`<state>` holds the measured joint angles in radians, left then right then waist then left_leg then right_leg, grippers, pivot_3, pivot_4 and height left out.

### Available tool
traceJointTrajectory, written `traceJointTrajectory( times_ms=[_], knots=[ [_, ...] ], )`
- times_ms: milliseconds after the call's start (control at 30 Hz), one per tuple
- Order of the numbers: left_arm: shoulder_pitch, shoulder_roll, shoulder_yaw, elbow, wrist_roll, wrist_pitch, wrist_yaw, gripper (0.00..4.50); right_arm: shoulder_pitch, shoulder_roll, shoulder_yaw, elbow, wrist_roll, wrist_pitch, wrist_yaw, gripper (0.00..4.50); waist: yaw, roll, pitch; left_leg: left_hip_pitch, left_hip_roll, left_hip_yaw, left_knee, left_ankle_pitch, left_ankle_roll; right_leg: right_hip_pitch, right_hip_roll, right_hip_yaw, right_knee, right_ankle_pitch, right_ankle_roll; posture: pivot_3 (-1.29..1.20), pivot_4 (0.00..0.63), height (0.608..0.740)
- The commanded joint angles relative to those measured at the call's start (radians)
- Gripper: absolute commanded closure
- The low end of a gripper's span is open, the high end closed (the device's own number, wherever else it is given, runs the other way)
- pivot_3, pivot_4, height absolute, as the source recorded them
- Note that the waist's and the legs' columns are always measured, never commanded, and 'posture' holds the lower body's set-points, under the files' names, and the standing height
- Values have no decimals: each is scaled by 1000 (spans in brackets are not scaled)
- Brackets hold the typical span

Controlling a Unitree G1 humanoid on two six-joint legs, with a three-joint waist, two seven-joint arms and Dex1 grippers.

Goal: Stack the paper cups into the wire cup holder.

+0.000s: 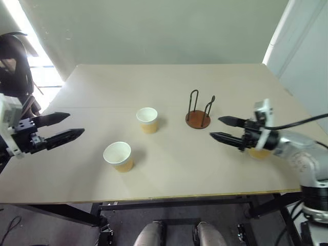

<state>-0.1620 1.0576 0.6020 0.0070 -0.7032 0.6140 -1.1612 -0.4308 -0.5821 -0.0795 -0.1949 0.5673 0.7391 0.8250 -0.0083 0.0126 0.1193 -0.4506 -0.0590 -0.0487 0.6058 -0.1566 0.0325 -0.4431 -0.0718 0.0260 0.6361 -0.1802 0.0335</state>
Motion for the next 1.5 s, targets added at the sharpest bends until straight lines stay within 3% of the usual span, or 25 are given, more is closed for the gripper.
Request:
traceJointTrajectory(
  times_ms=[33, 233, 467, 833, 1167, 1500],
  knots=[
    [-27, 4, -4, -1, -16, 0, -9, 39, -31, 67, 16, 5, -58, 4, -151, 45, 1, 0, 0, 0, 0, 0, 0, 0, 0, 0, 0, 0, 0, 0, 0, 0, 150, 740],
    [-34, -3, -4, -28, -63, 34, -19, 39, -46, 161, 51, 53, -137, 5, -292, 45, 3, -1, 0, -1, 0, 0, 1, 0, 0, -1, 0, 0, 0, 0, 0, 0, 150, 740],
    [20, -38, 18, -74, -117, 74, -10, 39, -64, 199, 77, 136, -239, -33, -387, 45, 4, -1, -1, -2, 0, 0, 1, 0, 0, -1, 0, 0, 0, 0, 0, 0, 150, 740],
    [-45, -221, -52, -251, -194, 63, 160, 39, -126, 310, 69, 281, -343, -187, -499, 45, 9, -2, 0, -1, 0, 0, 1, -1, -1, -2, 0, -1, 2, 3, -2, 0, 150, 740],
    [-34, -218, -64, -285, -201, 60, 192, 39, -167, 346, 66, 366, -374, -252, -521, 45, 8, -2, 0, -1, 0, 0, 1, 0, -1, -1, 0, -1, 2, 3, 0, 0, 150, 740],
    [-17, -204, -49, -305, -203, 65, 212, 39, -294, 377, 57, 619, -426, -440, -546, 45, 7, -2, 0, -2, 1, -1, 1, 0, -1, -2, 0, -2, 1, 4, 0, 0, 150, 740]
  ],
)
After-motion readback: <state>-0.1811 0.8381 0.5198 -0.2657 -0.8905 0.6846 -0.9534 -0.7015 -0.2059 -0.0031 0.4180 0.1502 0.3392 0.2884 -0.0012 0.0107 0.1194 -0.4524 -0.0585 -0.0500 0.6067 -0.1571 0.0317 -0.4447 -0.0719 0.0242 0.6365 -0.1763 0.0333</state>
